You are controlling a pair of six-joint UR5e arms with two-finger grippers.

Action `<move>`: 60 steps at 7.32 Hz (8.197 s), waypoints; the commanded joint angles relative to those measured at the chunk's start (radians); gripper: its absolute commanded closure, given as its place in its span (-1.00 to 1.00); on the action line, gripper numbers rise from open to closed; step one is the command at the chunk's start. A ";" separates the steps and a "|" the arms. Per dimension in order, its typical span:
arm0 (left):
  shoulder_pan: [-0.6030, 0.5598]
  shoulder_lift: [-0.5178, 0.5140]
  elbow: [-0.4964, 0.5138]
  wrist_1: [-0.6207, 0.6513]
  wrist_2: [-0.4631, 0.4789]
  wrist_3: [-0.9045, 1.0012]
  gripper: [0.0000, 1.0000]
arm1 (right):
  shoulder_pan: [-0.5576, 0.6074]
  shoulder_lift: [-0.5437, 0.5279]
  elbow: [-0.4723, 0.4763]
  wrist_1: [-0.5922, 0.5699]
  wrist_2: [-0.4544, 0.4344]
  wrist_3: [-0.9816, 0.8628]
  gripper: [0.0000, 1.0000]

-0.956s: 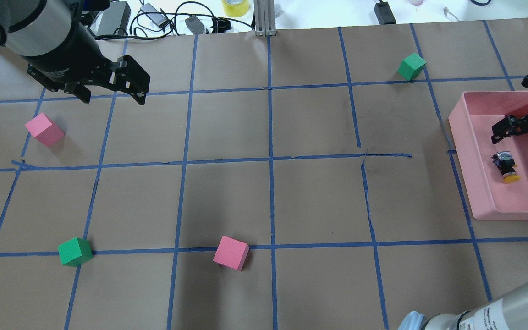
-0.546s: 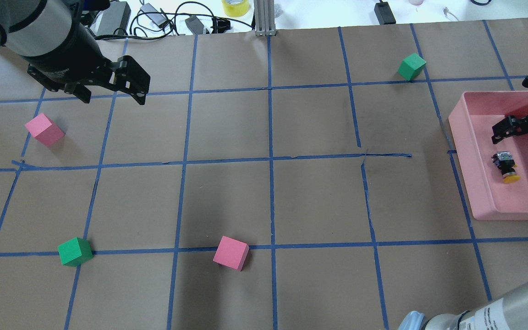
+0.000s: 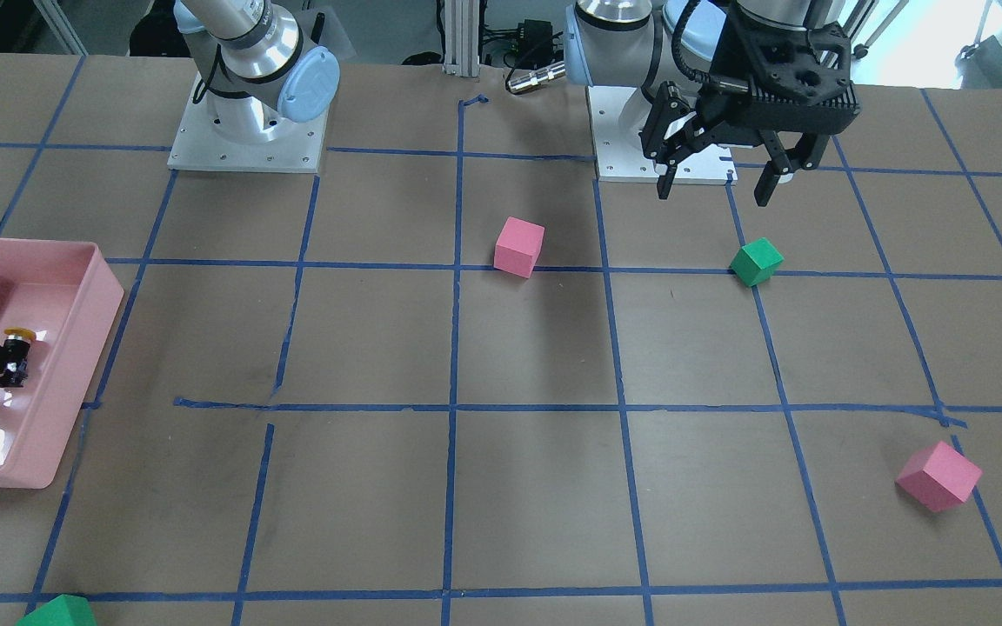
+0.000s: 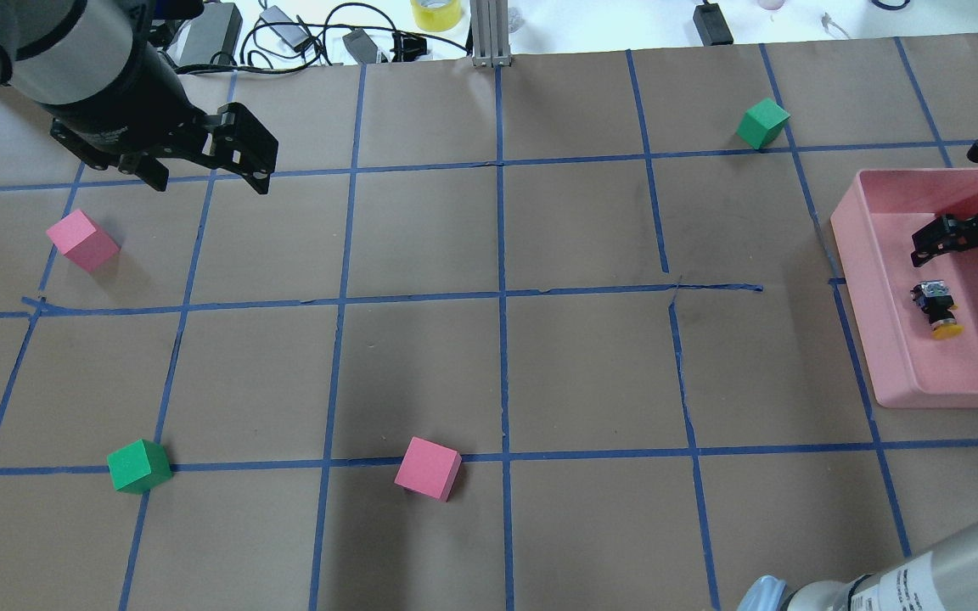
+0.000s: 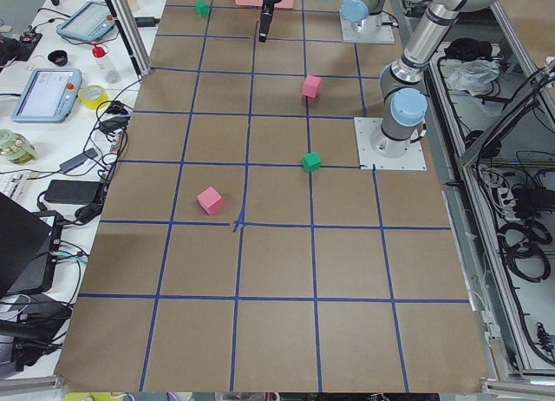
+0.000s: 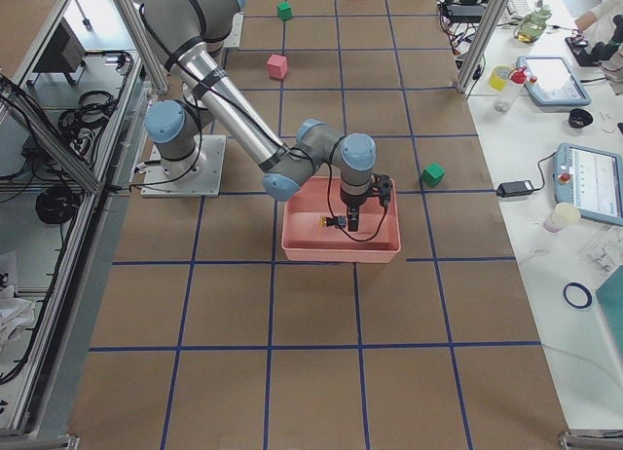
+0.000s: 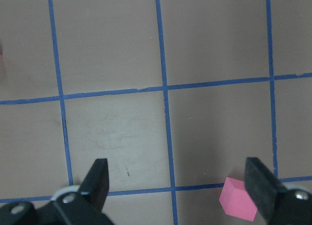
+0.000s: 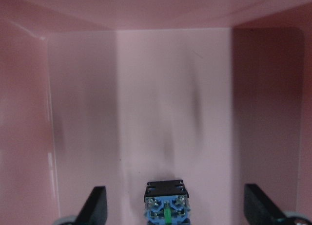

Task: Align button upright
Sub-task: 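Lower the right gripper into the bin toward the button switch, then close the right gripper on the black button switch body, then lift the button switch out of the bin with the right gripper, then carry the button switch to the table center with the right gripper, then lower the button switch onto the table, yellow cap sideways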

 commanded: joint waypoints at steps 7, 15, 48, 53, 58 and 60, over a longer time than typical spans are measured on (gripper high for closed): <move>0.002 0.003 0.000 -0.002 0.002 0.000 -1.00 | -0.010 0.000 0.050 -0.002 0.024 -0.006 -0.97; 0.002 0.003 0.000 -0.002 0.002 0.000 -1.00 | -0.013 -0.001 0.074 -0.002 0.016 -0.009 -0.78; 0.003 0.002 0.000 0.000 0.000 0.000 -1.00 | 1.023 0.175 -0.286 0.036 0.040 1.108 1.00; 0.003 0.000 0.000 0.000 -0.002 0.000 -1.00 | 1.044 0.209 -0.271 -0.002 0.016 1.198 1.00; 0.003 0.000 0.000 0.000 -0.002 0.000 -1.00 | 1.045 0.212 -0.263 -0.005 0.014 1.192 1.00; 0.003 0.003 0.000 0.000 -0.002 0.000 -1.00 | 1.045 0.212 -0.251 -0.014 0.002 1.191 1.00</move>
